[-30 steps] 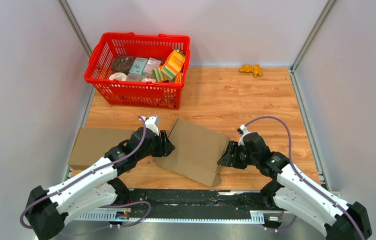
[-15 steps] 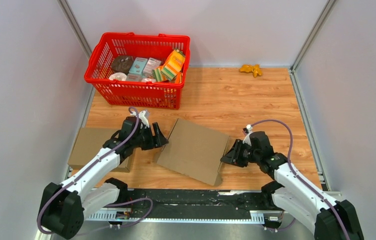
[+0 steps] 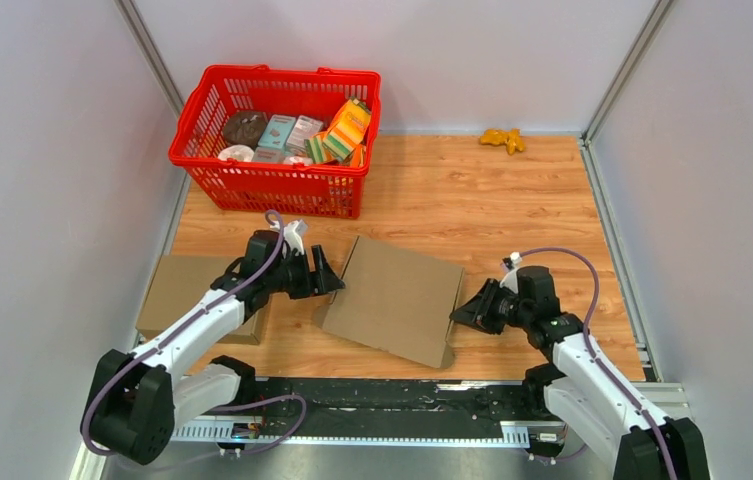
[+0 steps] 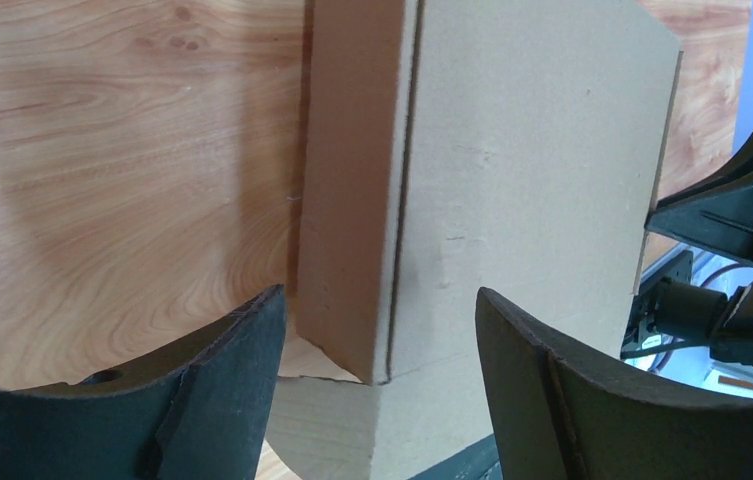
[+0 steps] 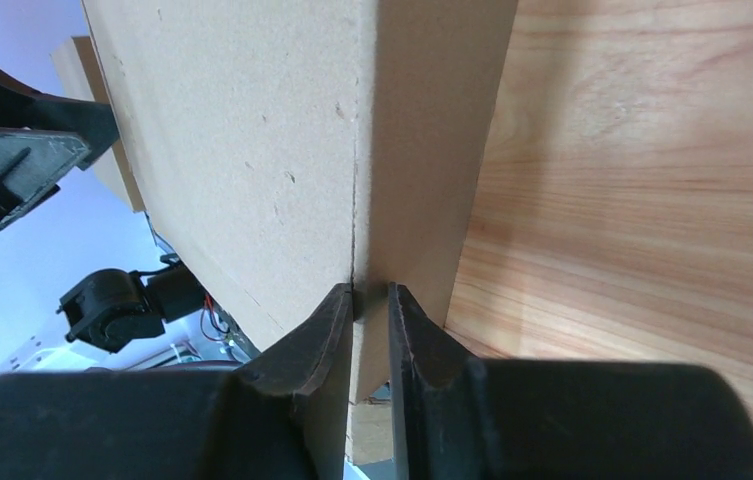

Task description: Fold the paper box

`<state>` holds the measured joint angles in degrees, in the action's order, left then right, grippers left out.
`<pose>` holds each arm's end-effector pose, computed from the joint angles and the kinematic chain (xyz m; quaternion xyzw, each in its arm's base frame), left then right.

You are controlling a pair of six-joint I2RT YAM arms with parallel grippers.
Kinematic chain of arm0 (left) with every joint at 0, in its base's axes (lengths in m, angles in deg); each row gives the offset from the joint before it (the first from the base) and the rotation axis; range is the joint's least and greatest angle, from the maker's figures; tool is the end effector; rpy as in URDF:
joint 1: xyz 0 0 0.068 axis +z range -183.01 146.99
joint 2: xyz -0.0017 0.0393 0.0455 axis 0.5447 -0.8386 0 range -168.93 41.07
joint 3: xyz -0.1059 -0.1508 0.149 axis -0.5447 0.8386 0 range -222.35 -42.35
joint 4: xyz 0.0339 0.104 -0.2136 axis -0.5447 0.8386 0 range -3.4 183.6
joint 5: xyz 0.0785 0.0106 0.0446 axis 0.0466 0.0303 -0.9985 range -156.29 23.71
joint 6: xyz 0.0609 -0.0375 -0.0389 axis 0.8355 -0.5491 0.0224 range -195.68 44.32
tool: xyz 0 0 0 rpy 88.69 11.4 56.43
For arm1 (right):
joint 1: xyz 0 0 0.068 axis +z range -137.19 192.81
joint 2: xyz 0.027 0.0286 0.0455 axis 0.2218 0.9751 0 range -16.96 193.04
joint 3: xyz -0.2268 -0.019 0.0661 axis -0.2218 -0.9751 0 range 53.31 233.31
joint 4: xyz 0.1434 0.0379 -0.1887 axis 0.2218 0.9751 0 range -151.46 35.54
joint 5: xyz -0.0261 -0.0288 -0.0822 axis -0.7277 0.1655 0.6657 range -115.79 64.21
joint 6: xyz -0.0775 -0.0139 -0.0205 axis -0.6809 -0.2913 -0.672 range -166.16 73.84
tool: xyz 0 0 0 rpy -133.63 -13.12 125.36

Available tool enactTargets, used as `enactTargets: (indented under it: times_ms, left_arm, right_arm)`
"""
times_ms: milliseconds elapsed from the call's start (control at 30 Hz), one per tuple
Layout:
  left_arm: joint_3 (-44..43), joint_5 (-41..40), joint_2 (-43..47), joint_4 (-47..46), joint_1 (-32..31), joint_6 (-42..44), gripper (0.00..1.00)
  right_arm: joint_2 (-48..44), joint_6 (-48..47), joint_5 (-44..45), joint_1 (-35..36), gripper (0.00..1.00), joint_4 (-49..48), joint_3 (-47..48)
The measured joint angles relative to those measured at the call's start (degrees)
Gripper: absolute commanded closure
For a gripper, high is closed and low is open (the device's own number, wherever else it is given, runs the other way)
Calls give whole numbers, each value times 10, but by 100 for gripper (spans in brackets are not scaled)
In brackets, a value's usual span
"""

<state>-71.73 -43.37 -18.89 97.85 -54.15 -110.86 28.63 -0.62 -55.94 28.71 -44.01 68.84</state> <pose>0.2062 -0.1092 0.1559 -0.0288 0.8979 -0.3487 0.2671 0.1583 0.0819 0.1166 0.1391 0.8941 0.3872 0.1769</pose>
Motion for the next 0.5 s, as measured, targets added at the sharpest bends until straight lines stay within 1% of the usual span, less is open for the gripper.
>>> enactTargets:
  times_ms: [167,500]
  left_arm:
    - [0,22,-21,-17,17,2,22]
    - [0,98,-99,-96,32,2,22]
  right_arm:
    - [-12,13,-17,-28,80,-5,-14]
    - [-38,21,-21,-56,81,0,-26]
